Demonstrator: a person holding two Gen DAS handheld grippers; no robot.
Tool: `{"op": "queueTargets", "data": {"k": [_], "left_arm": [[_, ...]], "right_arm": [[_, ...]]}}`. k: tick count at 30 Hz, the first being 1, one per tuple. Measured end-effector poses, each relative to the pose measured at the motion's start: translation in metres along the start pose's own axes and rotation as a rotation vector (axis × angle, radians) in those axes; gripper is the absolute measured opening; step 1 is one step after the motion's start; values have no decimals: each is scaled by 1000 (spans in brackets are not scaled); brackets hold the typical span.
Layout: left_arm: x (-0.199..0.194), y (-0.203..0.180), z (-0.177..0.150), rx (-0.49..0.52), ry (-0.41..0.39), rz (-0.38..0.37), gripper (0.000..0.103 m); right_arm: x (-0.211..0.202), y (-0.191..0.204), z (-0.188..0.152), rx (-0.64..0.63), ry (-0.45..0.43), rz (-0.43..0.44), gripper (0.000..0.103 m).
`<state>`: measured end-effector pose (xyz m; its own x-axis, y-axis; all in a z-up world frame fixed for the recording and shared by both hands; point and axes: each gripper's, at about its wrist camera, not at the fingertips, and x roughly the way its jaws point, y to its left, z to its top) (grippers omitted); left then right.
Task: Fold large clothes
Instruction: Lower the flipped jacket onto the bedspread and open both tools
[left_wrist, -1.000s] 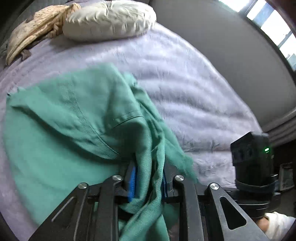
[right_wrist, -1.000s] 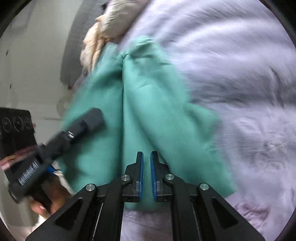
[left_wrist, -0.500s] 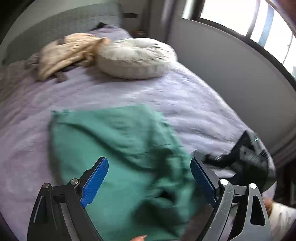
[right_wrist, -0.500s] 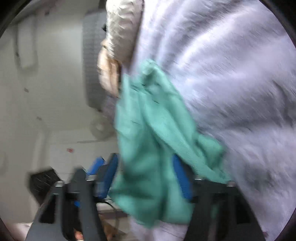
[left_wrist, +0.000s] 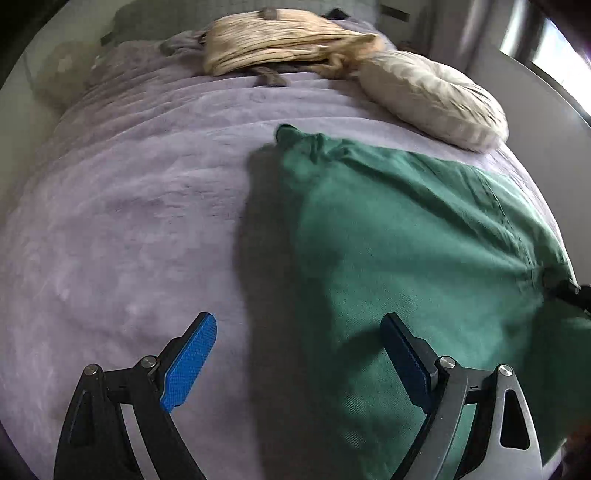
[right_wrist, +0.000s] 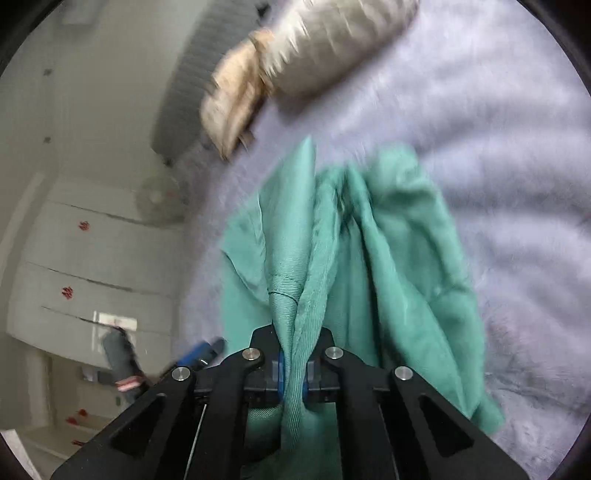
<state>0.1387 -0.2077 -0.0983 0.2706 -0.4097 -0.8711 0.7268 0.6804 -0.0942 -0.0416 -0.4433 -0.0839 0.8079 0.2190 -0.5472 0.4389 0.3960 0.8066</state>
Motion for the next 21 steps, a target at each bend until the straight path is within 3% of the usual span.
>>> {"op": "queueTargets", "data": {"k": [3,5,9,12,13,14,16,19,21], "left_arm": [[16,-23,-4,94,-11,7,91],[24,-29,-5,97,-9,9,91],[17,-23,-5,74,12,2,91],[2,-17,-7,103,26,10,91],[-2,-16,-7,106,25,6,91],[-9,-15,-9,111,24,-5,91],[-17,-16,-12,116,27,-40,91],[-26,-23,-21,121,43,-95,91],[-26,-30,-33,139,68,-106,91]], "right_arm": [[-9,-33,-5,55,12,-83,6],[-12,-58,-14,118,35,-114,6],[-23,-83,-23,239,36,-77,9],[-51,-60,-31,126,34,-150,22],[-59,-47,-32,88,30,-157,35],[-63,-36,-32,54,26,-159,56],[-79,-10,-38,-36,22,-122,70],[-77,21,-42,-135,79,-112,69],[-65,29,-48,-184,142,-168,54]]}}
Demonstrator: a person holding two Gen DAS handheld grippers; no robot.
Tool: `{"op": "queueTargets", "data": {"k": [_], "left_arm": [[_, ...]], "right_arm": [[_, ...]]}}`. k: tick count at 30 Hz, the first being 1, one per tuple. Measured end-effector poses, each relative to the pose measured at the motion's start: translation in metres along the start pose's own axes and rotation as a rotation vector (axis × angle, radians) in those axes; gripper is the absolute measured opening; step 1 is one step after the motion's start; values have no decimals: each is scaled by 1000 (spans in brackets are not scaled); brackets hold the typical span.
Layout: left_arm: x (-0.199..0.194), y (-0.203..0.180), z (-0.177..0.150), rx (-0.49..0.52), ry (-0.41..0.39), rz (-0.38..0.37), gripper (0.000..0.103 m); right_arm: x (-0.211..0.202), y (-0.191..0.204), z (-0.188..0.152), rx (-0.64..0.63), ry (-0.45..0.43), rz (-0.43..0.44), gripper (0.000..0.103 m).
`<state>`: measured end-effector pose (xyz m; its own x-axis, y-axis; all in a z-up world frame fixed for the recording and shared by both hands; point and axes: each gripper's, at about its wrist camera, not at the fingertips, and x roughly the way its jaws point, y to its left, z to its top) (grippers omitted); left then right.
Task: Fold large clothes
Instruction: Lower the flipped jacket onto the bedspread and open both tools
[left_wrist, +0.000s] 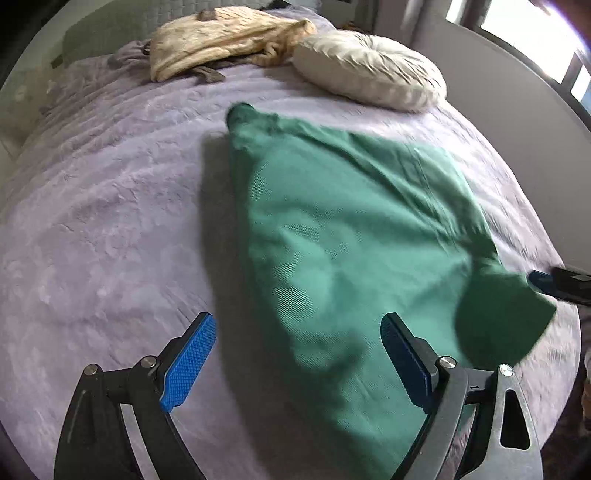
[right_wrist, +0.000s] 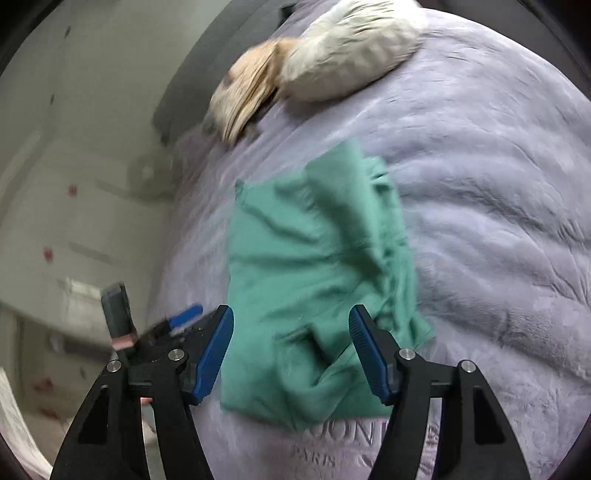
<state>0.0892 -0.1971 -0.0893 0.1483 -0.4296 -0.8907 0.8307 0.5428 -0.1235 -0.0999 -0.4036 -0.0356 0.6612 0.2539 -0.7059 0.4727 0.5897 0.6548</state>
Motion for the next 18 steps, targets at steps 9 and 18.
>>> {"op": "queueTargets", "data": {"k": [9,18], "left_arm": [[15,15,-55,-19,70,-47,103],[14,13,-57,-20,66,-23,103]], "right_arm": [[22,-75,-67,171,89,-185,3],[-36,-61,-85,224,-39,-237,5]]}}
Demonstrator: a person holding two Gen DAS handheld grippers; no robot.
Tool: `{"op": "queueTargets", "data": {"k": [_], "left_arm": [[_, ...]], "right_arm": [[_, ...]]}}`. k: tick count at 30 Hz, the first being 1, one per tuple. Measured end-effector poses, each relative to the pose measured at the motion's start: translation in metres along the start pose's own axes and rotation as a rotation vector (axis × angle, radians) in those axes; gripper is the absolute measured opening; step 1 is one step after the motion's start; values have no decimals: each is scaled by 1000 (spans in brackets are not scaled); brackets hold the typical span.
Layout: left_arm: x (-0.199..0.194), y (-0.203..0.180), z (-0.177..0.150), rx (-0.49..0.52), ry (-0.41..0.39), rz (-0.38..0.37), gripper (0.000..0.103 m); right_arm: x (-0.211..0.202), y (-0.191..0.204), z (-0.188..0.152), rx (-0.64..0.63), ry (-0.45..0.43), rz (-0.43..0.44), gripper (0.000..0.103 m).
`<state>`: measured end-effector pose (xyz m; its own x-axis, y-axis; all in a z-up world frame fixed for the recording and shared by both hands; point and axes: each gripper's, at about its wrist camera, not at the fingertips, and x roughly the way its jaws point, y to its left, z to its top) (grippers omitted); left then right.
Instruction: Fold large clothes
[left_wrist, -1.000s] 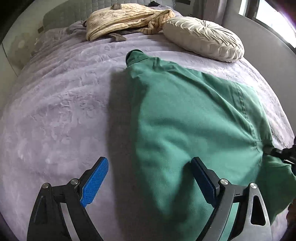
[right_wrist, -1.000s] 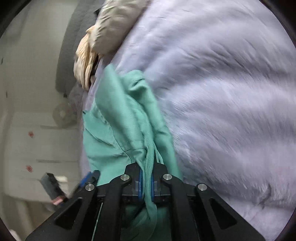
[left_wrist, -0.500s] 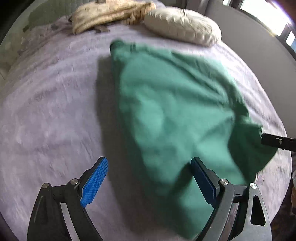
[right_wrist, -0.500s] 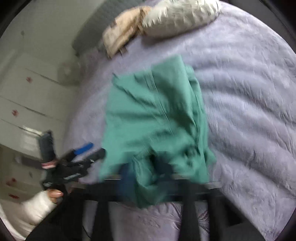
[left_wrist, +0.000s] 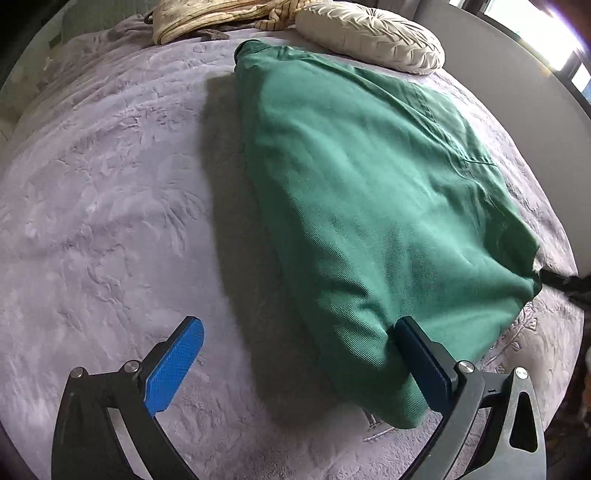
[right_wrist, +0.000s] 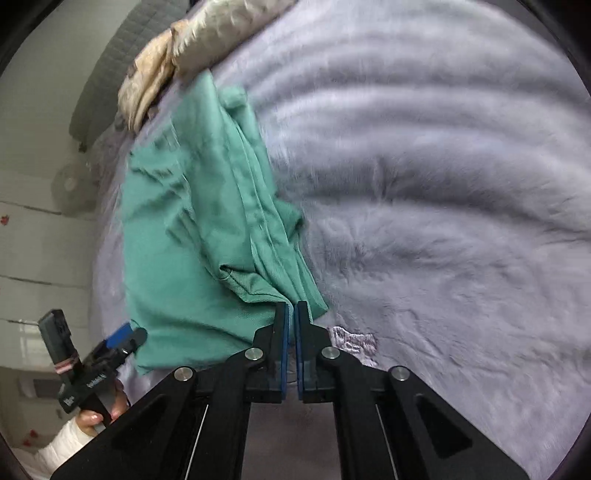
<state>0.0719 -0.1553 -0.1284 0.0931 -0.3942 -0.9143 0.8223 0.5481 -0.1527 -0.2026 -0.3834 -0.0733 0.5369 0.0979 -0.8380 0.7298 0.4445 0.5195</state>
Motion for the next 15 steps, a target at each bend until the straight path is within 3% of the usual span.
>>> {"op": "queueTargets", "data": {"k": [2,6,9,12,13,15], "left_arm": [[0,1,-1,-5,-1,-2,103],[1,2,-1,-16,1,0,103],[0,0,-1,-16,5,5,103],[1,1,0,-18,10,-2,103],[1,0,1,-18,12,-6,103],[1,-1,1,-18,13,-4,103]], "right_arm": [[-16,15,3,-41,-53,32,8],[-9,57,14,-149,-27,95,8],[20,79,18,-227,28,21,8],[47,61,29,-190,47,-54,6],[51,46,33,-145,53,-43,0],[50,25,35,-60,59,40,0]]}}
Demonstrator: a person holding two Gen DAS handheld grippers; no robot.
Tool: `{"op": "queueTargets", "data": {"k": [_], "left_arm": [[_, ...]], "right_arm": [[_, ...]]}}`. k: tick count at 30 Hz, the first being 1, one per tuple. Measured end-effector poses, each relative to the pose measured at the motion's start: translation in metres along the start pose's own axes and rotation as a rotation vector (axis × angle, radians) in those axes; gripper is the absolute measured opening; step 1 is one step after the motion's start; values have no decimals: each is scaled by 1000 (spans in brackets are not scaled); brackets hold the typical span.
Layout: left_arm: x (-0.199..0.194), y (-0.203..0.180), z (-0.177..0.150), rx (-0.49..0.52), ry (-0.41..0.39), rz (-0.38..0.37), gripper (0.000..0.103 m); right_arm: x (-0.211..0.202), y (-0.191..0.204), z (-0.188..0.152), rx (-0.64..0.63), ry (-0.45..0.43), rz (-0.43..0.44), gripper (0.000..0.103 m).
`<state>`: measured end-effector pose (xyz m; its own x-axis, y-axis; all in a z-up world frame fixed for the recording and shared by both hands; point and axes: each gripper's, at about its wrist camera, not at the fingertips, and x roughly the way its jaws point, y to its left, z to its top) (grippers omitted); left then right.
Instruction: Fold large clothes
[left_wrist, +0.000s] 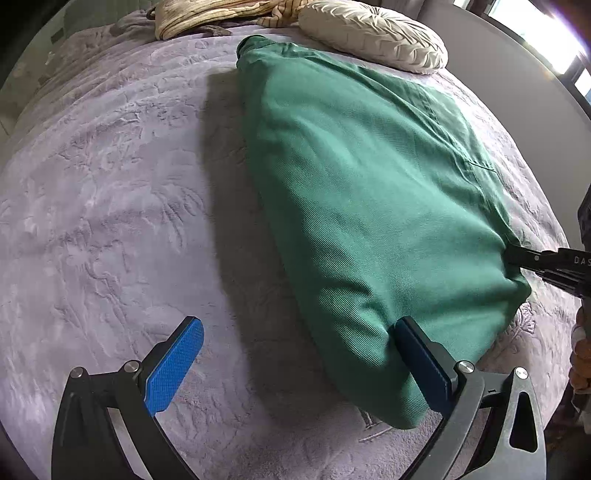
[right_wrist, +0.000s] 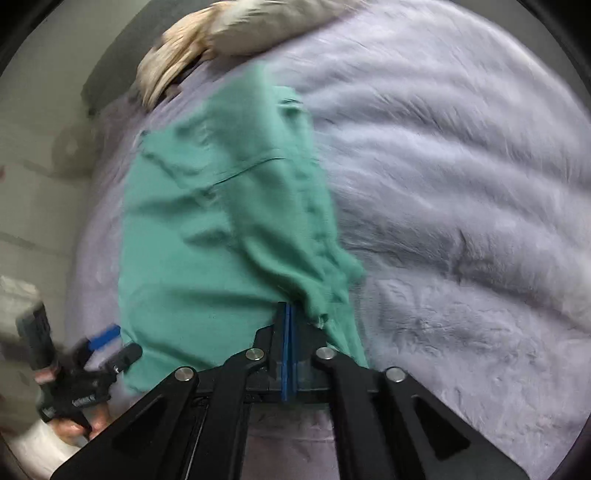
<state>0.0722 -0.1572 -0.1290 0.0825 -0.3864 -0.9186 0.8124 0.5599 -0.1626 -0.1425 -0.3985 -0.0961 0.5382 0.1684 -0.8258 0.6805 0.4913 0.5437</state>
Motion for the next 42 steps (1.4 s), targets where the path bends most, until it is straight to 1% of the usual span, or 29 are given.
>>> {"op": "queueTargets", "data": {"k": [2,4,6,9,11,12,13,15,18,19,20,21,22,23,24,27,33,38,42], "left_arm": [[1,1,0,-7,2,-3,103],[2,2,0,-17,9,-9,103],[2,3,2,-23,18,-12,103],[2,2,4,-16,26,-1,103],[2,2,5,-14,33,-1,103],[2,2,6,-16,36,-3,103],[3,3,7,-22,44,-10,103],[2,10,11,-59,69,-63,103],[1,25,19,-141,84,-144,103],[0,28,22,-160,83,-160,103],[0,34,26,-184,79,-177,103],[0,38,30,-199,77,-186,103],[1,41,34,-213,76,-190,103],[2,44,38,-220,78,-189,103],[5,45,41,-224,82,-189,103],[11,46,47,-236,94,-201,103],[29,32,52,-245,136,-270,103],[43,23,54,-246,172,-314,103],[52,17,58,-250,181,-331,103]], "right_arm": [[-6,-3,-1,4,-5,1,0],[-10,2,-2,-32,-5,-33,0],[-13,5,-1,-52,-1,-49,0],[-20,5,4,-47,-3,-41,0],[-26,5,7,-43,-24,-23,0],[-29,7,9,-43,-35,-18,3],[-34,8,12,-46,-50,-20,3],[-40,7,18,-49,-64,-33,3],[-39,0,31,-28,-52,-17,5],[-36,-2,34,-19,-45,-6,9],[-34,-5,38,-8,-39,5,22],[-32,-8,42,5,-36,17,33],[-28,-7,45,10,-37,24,60],[-27,-8,46,12,-41,36,74],[-23,-7,49,10,-41,49,74],[-10,-6,58,0,-5,73,74],[11,-3,76,-19,44,112,75],[25,-8,92,-15,81,166,75],[41,-15,105,2,118,194,75]]}}
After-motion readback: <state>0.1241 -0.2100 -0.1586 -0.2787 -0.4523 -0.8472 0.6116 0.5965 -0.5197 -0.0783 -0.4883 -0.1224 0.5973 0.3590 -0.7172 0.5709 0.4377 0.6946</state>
